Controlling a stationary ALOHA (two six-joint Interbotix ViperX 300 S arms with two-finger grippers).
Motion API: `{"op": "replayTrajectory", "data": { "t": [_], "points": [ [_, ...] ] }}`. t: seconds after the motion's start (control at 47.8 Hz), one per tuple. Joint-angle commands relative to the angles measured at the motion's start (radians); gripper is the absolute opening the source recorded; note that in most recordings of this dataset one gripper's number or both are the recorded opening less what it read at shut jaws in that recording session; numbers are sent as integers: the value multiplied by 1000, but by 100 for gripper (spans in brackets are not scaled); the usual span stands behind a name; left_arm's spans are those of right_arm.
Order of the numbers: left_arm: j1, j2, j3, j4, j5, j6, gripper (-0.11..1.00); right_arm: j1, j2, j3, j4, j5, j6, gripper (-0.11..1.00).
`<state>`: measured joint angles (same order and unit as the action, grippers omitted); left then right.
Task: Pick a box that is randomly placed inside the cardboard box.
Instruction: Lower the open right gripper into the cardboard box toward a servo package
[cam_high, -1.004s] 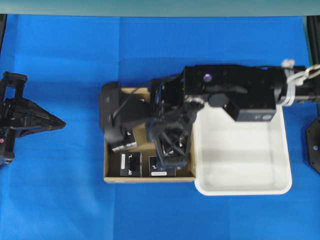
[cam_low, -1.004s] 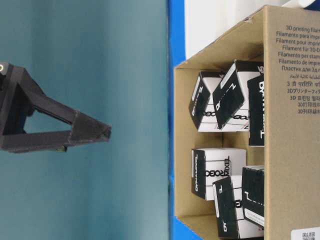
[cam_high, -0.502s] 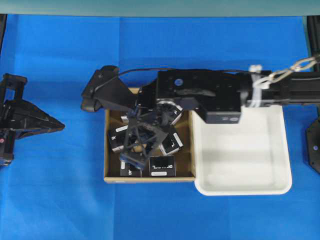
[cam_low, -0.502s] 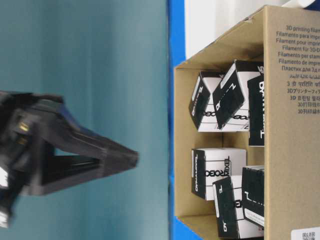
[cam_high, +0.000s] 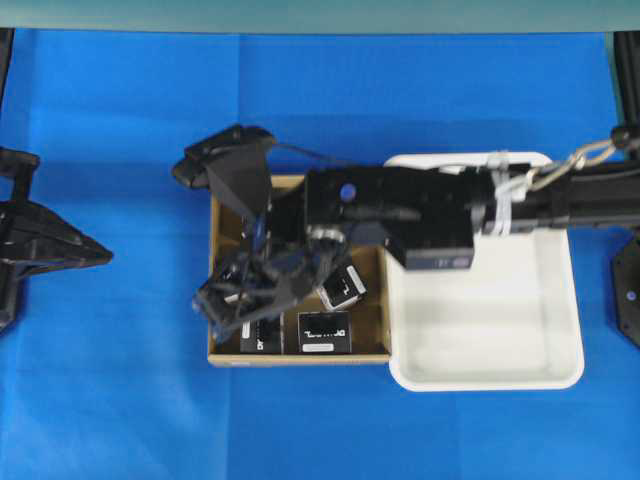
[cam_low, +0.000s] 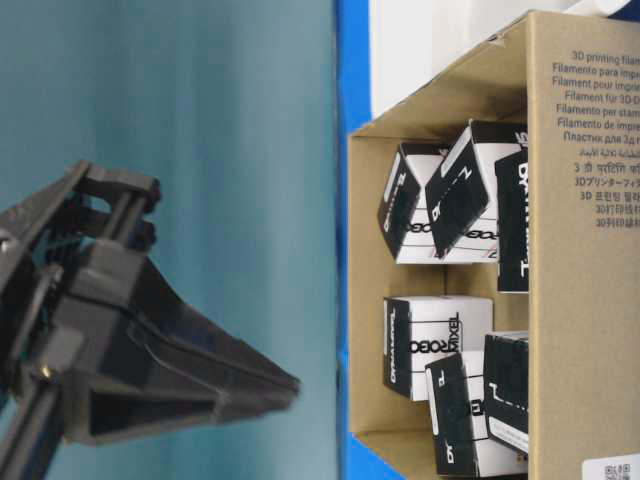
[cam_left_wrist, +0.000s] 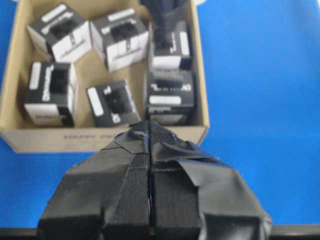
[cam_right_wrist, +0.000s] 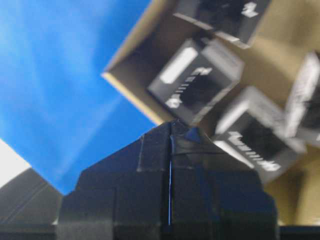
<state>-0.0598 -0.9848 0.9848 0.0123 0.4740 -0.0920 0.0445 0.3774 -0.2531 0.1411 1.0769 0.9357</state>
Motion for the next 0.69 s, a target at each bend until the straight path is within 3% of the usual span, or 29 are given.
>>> {"op": "replayTrajectory", "data": {
  "t": [0.0,0.188,0.46,0.67],
  "points": [
    [-2,-20,-29,3,15,-5,-7,23,26,6,-9,17,66,-2],
    [-2,-48,-31,3,67,-8,-7,48,37,29,-89,80,219,-1],
    [-9,-46,-35,3,67,-9,-7,44,35,37,-110,-31,245,5],
    [-14,-49,-40,3,91,-6,-7,29,52,26,-110,-118,360,21]
  ]
}}
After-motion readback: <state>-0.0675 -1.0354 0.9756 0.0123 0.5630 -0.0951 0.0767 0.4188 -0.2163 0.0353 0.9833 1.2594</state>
